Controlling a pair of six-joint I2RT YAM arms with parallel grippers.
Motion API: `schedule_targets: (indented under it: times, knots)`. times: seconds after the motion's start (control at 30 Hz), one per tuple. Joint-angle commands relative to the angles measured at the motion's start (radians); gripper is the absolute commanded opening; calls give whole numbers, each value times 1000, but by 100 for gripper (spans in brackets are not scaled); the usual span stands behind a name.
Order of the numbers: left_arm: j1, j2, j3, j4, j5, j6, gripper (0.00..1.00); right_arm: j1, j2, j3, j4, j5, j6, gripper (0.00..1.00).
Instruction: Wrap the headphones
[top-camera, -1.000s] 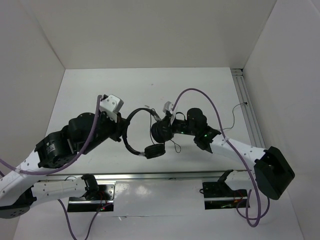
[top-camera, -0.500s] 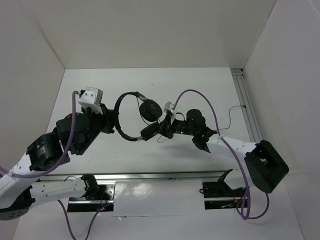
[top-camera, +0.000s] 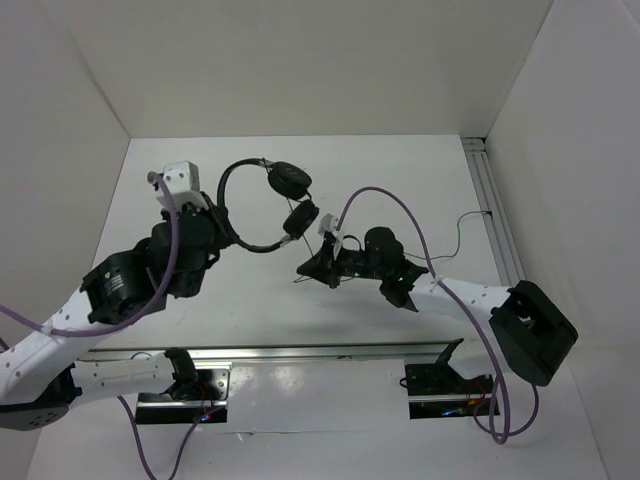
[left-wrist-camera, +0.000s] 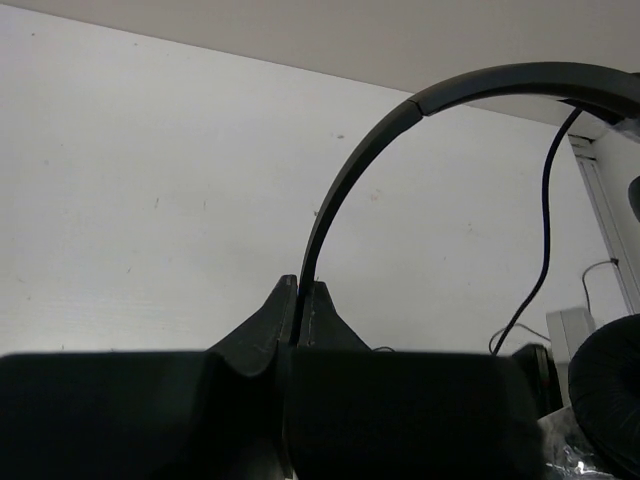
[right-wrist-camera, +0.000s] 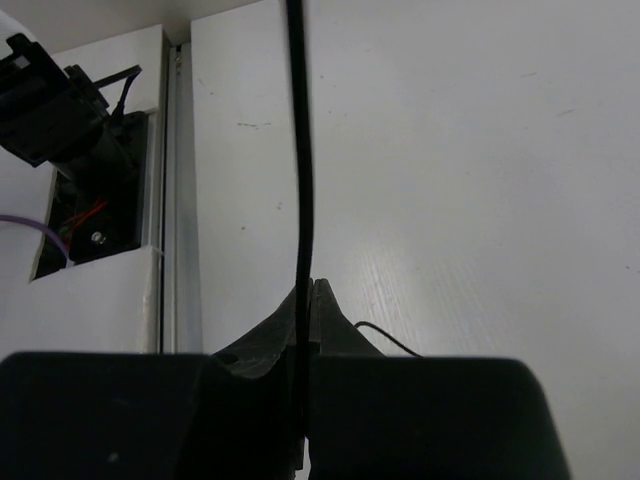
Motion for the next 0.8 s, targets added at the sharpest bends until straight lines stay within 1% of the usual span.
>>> schedule_targets:
  times: [0.0, 0.13, 0.17, 0.23, 0.3, 0.43, 0.53, 0.63, 0.7, 0.77]
  knots:
    - [33, 41, 58, 46, -79, -92, 0, 49, -46, 10, -46, 48, -42, 0]
    - [47, 87, 83, 46, -121, -114, 0, 85, -64, 19, -96, 73, -51, 0]
    - [59, 102, 83, 35, -152, -114, 0, 104, -81, 32, -113, 97, -63, 0]
    - [93, 125, 83, 35, -164, -112, 0, 147, -99, 42, -161, 139, -77, 0]
    - [124, 144, 60, 26, -165, -102, 0, 180, -128, 56, -217, 215, -114, 0]
    - [206, 181, 22, -6, -126, -112, 0, 229, -158, 111, -304, 274, -140, 0]
    - [219, 222, -3, -46, -126, -149, 0, 255, -178, 151, -363, 294, -160, 0]
    - [219, 283, 22, -132, -116, -186, 0, 266, -178, 197, -434, 315, -181, 0]
    - [219, 309, 31, -192, -90, -175, 0, 275, -178, 228, -480, 356, -210, 0]
    - [210, 331, 31, -216, -65, -136, 0, 284, -178, 266, -540, 387, -243, 0]
